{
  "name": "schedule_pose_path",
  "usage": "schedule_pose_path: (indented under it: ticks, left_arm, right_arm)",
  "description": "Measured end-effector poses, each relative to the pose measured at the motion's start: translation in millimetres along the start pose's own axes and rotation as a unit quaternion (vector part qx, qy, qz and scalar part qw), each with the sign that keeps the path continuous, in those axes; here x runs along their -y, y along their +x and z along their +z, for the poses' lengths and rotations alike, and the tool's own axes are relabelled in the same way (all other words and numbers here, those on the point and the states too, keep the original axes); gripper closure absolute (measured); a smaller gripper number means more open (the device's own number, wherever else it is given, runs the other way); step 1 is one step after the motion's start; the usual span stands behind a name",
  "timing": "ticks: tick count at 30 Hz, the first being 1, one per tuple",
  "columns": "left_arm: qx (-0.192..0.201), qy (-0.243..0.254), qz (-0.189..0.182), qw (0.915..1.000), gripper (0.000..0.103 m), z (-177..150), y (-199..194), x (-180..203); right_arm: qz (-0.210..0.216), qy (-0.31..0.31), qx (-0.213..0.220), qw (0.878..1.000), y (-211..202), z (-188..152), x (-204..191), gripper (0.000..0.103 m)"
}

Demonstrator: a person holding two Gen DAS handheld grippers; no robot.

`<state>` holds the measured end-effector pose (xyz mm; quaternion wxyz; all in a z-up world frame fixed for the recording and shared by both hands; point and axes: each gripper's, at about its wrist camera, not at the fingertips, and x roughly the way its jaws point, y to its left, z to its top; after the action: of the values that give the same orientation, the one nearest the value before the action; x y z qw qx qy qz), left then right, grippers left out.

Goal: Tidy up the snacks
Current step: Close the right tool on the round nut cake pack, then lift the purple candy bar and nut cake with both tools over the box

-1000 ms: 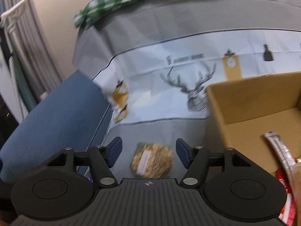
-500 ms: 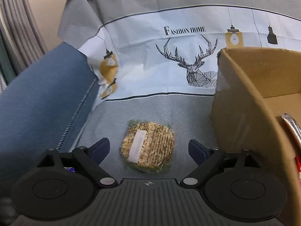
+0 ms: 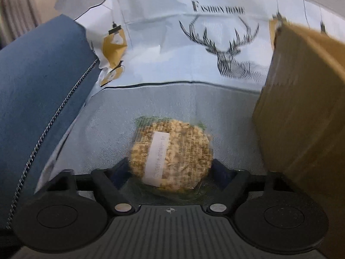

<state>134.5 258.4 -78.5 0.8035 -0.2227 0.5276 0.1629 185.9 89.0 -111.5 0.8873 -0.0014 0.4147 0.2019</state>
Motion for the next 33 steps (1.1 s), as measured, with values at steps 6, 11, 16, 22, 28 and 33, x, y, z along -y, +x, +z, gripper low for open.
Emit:
schedule_pose_path:
  ticks: [6, 11, 16, 22, 28, 33]
  left_arm:
    - [-0.001, 0.003, -0.002, 1.0000, 0.080, -2, -2, 0]
    - [-0.001, 0.012, -0.007, 0.9999, 0.082, -6, -3, -1]
    - [0.004, 0.023, -0.028, 0.9993, 0.085, -16, -10, -2]
    - [0.025, 0.077, -0.046, 0.9957, 0.085, -34, -33, -7]
    - [0.023, 0.083, -0.064, 0.9942, 0.086, -60, -51, -19]
    - [0.023, 0.082, -0.069, 0.9940, 0.086, -76, -58, -17]
  right_arm:
    - [0.006, -0.022, 0.018, 1.000, -34, -2, 1, 0.024]
    - [0.017, -0.047, 0.030, 0.998, -83, -10, 2, 0.024]
    - [0.053, -0.074, 0.041, 0.995, -147, -29, 5, 0.024]
    - [0.079, -0.105, 0.056, 0.990, -203, -60, 14, 0.024]
    - [0.099, -0.146, 0.035, 0.984, -213, -107, 10, 0.024]
    - [0.099, -0.145, 0.002, 0.985, -196, -127, 7, 0.024]
